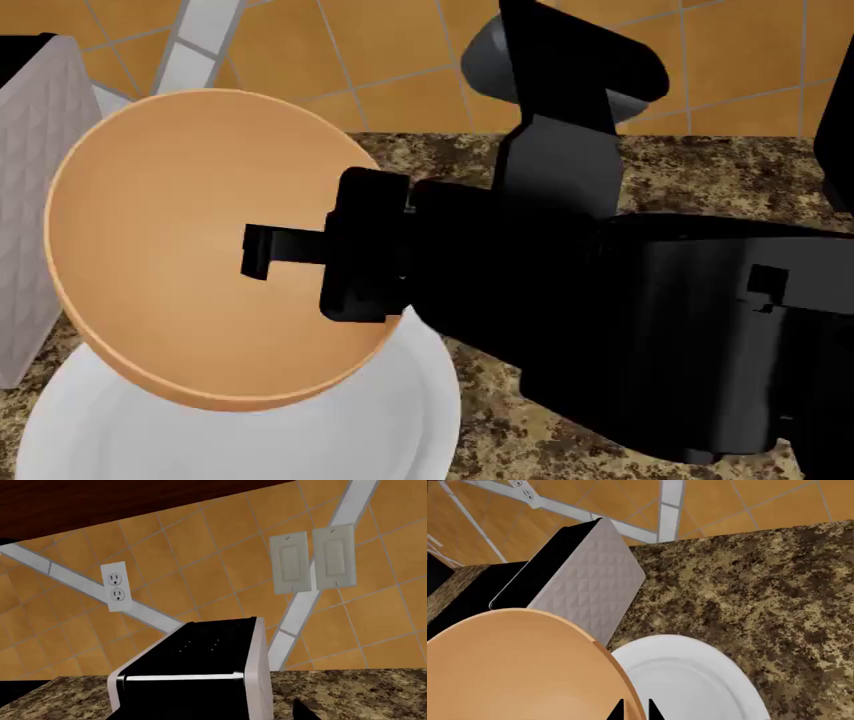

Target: Stack the bowls from largest to smallest.

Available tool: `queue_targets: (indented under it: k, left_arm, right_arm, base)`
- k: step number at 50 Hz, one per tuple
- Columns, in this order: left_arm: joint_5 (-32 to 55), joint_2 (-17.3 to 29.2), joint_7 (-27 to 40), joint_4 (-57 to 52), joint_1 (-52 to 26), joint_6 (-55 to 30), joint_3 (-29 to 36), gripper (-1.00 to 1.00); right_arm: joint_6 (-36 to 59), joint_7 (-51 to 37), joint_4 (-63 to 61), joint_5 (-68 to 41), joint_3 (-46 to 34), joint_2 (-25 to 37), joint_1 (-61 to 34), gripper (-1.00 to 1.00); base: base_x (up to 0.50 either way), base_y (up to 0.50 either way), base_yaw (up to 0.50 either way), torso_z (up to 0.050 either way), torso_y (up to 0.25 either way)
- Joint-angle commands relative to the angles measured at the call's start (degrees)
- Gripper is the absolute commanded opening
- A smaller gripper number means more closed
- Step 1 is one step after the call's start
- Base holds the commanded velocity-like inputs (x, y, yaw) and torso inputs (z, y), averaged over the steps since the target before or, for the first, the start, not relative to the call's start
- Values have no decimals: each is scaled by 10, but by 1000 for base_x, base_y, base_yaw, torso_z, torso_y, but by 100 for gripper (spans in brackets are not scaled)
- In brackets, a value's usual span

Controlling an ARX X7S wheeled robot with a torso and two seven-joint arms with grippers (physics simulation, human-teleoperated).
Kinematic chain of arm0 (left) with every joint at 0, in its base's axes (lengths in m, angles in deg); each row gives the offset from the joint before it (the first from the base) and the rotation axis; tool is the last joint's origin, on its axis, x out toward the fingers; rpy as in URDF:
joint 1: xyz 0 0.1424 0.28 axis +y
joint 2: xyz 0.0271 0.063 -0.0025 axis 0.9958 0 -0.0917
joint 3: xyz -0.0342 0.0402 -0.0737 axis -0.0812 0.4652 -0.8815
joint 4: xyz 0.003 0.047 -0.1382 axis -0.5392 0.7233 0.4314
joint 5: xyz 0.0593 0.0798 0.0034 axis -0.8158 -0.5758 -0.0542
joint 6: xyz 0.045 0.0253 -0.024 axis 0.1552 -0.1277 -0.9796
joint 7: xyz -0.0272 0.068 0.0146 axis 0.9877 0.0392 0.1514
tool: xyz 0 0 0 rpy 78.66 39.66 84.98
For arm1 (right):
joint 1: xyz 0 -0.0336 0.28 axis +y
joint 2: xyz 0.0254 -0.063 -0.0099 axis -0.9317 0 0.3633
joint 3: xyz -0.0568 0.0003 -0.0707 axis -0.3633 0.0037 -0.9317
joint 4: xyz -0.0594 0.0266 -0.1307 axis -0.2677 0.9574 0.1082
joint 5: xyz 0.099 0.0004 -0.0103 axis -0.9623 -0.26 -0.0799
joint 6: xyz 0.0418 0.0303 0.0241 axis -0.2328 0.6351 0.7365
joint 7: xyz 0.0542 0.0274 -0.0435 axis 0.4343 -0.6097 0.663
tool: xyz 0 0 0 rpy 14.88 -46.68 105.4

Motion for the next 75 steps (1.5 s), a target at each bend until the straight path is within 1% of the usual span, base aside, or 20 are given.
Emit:
queue_targets:
  k: [1,3,11,22,24,32,40,41,54,62,66,69,73,75]
  left_arm:
    - [21,1,1,-6,-2,-11,-55,100]
    - [27,3,-4,-6,5,-8,-69,100]
    - [24,3,0,-3,5,-2,-56,100]
    - [25,7,3,-1,9,4,-53,100]
    - [21,6,8,0,3,3,-41,100]
    - [26,9,2,2,15,11,-54,100]
    - [20,11,2,3,18,18,-43,100]
    - [19,11,3,4,17,18,-40,100]
    - [37,16,3,6,25,21,-62,100]
    - [37,18,9,4,21,21,-52,100]
    - [40,21,10,5,24,21,-58,100]
    - [32,21,12,4,24,23,-46,100]
    - [26,23,15,8,20,24,-36,100]
    - [25,23,10,9,30,29,-44,100]
  right_arm:
    - [23,23,61,48,-88,-63,-29,-100]
    - [23,13,56,45,-98,-60,-20,-100]
    - [30,-5,48,35,-125,-55,-5,-100]
    - [22,-12,41,58,-135,-45,19,-100]
    - [22,-12,37,61,-138,-44,24,-100]
    - [23,-7,34,64,-147,-46,35,-100]
    - [10,-11,19,64,-147,-47,45,-100]
    - [10,-12,19,62,-147,-47,43,100]
    - [3,-28,-1,52,-154,-46,33,100]
    - [-13,-44,-35,38,-135,-37,10,100]
    - [-25,-53,-80,43,-105,-12,0,100]
    - [-31,-68,-126,45,-79,17,-7,100]
    - [-45,-81,-180,45,-48,48,2,100]
    - [-48,-63,-211,64,-16,70,25,100]
  base:
    - [0,0,0,0,0]
    - [0,0,0,0,0]
    - [0,0,0,0,0]
    - [0,0,0,0,0]
    - [0,0,0,0,0]
    - [0,0,0,0,1]
    - [0,0,0,0,0]
    - [0,0,0,0,0]
    - [0,0,0,0,0]
    - [0,0,0,0,0]
    - [0,0,0,0,0]
    - [0,0,0,0,0]
    - [0,0,0,0,0]
    - [0,0,0,0,0]
